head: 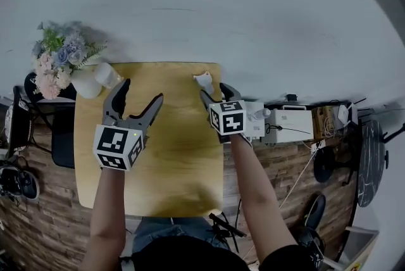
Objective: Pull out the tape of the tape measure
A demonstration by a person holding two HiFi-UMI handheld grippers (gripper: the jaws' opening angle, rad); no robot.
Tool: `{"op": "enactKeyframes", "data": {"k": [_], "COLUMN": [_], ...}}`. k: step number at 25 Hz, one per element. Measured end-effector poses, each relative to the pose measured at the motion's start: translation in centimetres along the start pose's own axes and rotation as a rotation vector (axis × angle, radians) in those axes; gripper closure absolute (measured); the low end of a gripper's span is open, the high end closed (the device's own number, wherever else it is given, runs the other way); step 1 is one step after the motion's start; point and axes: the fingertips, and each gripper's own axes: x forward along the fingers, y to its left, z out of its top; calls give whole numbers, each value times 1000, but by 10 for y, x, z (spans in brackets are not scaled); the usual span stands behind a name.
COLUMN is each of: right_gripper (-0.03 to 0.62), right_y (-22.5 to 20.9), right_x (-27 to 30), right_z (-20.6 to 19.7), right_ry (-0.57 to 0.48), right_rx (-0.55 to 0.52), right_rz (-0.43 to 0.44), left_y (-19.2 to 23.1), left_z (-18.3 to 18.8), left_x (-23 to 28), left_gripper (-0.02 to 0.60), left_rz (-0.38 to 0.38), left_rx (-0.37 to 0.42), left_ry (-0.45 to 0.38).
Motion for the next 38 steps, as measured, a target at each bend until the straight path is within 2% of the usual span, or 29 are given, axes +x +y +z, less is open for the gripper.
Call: {"op": "enactKeyframes", "data": {"k": [5, 11, 14, 15, 17, 29, 38], "right_gripper": [308, 337, 365, 422, 450, 450, 450], "right_y": [-11, -13, -17, -18, -19, -7, 18], "right_x": [31, 58, 65, 66, 67, 34, -20], "right_z": [-19, -34, -38, -38, -39, -18, 11], "right_ry": [83, 161, 194, 199, 201, 170, 113], "right_rx": [-3, -29, -47, -53, -61, -76, -93], "right_rz": [20, 45, 31, 23, 20, 22, -6], "left_y": [3, 3, 3, 3, 3, -6, -20], "left_z": [-12, -26, -32, -33, -34, -13, 23], "left_x": [3, 1, -1, -2, -4, -21, -52], "left_gripper": [198, 199, 199, 199, 199, 199, 204], "left_rz": [18, 51, 58, 61, 64, 31, -23], "left_rx": [46, 36, 42, 40, 37, 54, 71], "left_ry": [40, 66, 78, 80, 86, 56, -39]}}
